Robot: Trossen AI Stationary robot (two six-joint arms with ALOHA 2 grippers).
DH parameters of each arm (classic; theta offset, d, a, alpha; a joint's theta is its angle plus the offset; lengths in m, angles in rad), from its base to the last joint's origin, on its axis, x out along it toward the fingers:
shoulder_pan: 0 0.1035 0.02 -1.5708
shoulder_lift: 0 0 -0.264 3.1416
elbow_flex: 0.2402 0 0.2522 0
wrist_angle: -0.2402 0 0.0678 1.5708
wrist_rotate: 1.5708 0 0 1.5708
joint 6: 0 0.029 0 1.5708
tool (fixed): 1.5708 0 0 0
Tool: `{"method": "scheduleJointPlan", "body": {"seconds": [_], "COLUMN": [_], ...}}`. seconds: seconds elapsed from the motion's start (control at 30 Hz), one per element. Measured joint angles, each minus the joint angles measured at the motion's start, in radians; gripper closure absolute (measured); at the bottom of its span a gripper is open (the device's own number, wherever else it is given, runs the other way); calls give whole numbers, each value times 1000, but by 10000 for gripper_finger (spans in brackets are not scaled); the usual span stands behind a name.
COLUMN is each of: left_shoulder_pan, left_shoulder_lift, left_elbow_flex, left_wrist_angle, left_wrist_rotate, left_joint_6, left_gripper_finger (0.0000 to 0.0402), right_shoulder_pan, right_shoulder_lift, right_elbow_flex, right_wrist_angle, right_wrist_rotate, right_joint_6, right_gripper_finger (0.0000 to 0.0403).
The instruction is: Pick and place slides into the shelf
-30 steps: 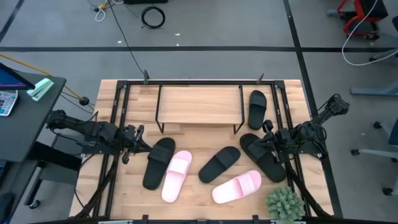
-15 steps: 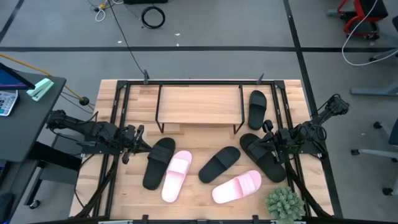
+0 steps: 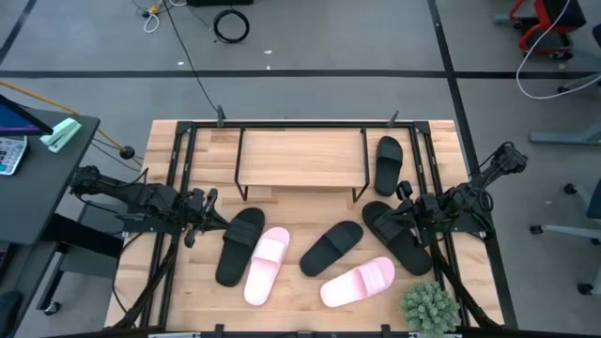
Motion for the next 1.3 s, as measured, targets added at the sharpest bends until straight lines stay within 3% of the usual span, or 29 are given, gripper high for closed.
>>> {"method": "scheduleJointPlan", "body": {"seconds": [1.3], "left_shoulder_pan": [0], "left_shoulder_lift": [0], "left_elbow_flex": [0], "left_wrist_angle": [0], "left_wrist_rotate": [0], "left_joint_6": [0], "left_gripper_finger": [371], "right_shoulder_pan": [0], "right_shoulder_lift": [0], "right_elbow_flex": [0], "right_wrist_angle": [0], "right_wrist_rotate": [0], "right_joint_6": [0], "right_gripper_finger": [389]}}
